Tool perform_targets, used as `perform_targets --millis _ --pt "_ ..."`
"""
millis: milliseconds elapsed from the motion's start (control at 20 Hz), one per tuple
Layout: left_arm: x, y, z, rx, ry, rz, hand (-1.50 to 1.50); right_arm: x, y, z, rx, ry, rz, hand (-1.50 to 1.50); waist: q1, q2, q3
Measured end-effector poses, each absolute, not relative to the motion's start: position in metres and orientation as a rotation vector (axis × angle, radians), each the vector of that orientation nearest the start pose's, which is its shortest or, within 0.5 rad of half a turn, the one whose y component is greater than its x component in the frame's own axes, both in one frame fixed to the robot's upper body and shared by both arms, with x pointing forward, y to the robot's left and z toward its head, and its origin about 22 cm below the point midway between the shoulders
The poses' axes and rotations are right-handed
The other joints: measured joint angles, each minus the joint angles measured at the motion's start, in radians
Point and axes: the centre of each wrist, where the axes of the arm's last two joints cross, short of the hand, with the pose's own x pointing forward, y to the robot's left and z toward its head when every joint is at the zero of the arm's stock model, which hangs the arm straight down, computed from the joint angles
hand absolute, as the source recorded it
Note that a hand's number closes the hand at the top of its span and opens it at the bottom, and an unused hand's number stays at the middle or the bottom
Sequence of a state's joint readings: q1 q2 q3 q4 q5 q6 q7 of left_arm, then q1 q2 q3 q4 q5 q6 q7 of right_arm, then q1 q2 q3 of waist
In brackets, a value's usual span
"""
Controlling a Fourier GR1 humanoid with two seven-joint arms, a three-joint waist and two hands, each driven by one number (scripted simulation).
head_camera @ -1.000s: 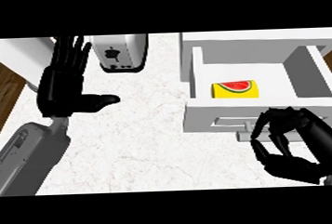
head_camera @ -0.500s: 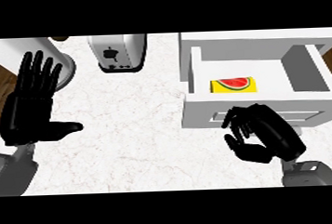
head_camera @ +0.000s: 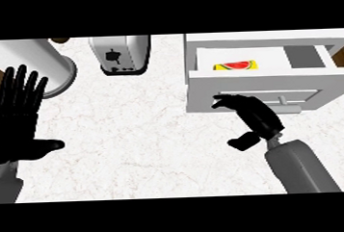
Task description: Pick up the cup, place it into the drawer and close the drawer
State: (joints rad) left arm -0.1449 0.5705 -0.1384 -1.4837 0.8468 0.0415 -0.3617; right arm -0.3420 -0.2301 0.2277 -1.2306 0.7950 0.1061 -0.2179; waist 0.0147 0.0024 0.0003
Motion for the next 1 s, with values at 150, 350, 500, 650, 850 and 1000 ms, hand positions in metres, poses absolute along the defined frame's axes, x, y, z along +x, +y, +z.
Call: perform_targets --millis 150,350,500,650,850,1000 --pt "0.273 0.333 0.054 -0.258 -1.88 0.19 -1.5 0.335 -0.214 -0.004 -0.449 -1.552 1.258 -1.5 0.0 0.001 0.0" --pt "0.267 0.34 0.045 -0.264 -1.877 0.194 -1.5 0.361 -0.217 -0.01 -0.441 -1.553 1.245 -1.5 0.004 -0.001 -0.002" --pt "0.265 0.341 0.048 -0.274 -1.88 0.193 -1.5 0.379 -0.219 -0.009 -0.42 -1.543 1.229 -1.5 0.008 0.0 -0.002" --pt "0.264 0.345 0.043 -0.282 -1.879 0.192 -1.5 0.393 -0.229 -0.005 -0.386 -1.559 1.224 -1.5 0.013 -0.003 -0.004" --pt "0.263 0.349 0.042 -0.3 -1.884 0.183 -1.5 0.406 -0.243 0.001 -0.348 -1.581 1.23 -1.5 0.027 -0.007 -0.006" --pt "0.267 0.343 0.045 -0.314 -1.882 0.175 -1.5 0.415 -0.252 0.013 -0.32 -1.575 1.236 -1.5 0.036 -0.004 -0.006"
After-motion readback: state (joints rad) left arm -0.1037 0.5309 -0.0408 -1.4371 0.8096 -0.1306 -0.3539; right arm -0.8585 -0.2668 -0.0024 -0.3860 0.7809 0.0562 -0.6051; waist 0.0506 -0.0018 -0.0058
